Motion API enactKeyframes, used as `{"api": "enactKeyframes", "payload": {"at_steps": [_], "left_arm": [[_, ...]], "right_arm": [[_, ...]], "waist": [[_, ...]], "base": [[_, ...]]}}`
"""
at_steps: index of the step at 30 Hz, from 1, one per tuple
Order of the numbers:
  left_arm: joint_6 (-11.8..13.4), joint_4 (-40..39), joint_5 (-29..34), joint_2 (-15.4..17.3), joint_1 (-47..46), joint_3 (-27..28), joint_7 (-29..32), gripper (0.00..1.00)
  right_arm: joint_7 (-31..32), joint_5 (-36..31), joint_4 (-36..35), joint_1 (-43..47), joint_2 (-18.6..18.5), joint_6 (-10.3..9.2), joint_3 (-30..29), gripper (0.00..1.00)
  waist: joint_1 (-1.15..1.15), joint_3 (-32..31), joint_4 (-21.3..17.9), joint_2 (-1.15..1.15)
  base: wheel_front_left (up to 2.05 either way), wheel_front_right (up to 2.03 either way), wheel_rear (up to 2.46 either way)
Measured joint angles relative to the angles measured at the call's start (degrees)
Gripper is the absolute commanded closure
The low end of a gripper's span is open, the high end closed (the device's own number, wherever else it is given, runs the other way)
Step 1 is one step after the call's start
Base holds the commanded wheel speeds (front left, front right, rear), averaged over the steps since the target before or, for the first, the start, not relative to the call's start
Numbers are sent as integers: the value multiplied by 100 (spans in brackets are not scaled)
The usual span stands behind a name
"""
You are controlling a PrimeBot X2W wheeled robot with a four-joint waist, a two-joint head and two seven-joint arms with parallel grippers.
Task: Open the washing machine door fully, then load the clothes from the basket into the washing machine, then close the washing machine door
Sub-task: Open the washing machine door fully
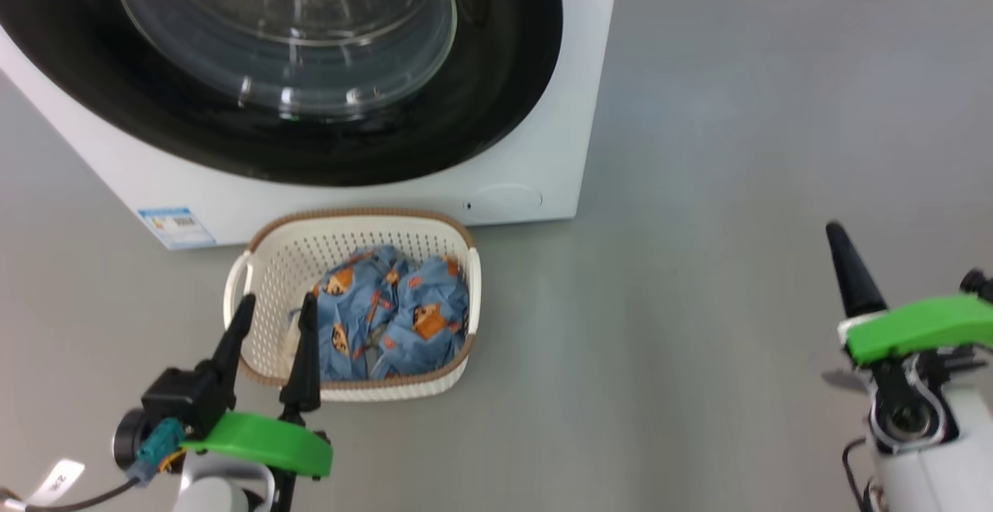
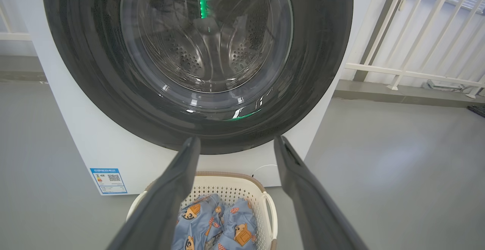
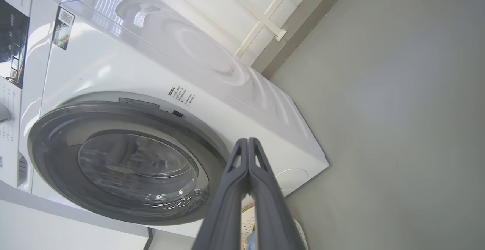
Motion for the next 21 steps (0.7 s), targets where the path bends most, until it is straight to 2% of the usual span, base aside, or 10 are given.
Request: {"api": "enactKeyframes", "payload": {"at_steps": [10,14,21], "left_arm": [[52,-256,-34,-2,-390,-140,-16,0],[93,-380,-105,-3,-577,-233,-16,0],[151,-494,-145,-8,-765,-352,-16,0]], "right_arm": [[1034,1883,864,-1442,14,0,-531,100],[1623,2605,1277,-2222,25,0,-784,100],[2315,3236,1812,-3290,-37,0,-935,100]], "waist": [[0,647,200,0],[1,947,318,0],[1,1332,477,0]], "base": [[0,0,0],[0,0,0],[0,0,0]]}}
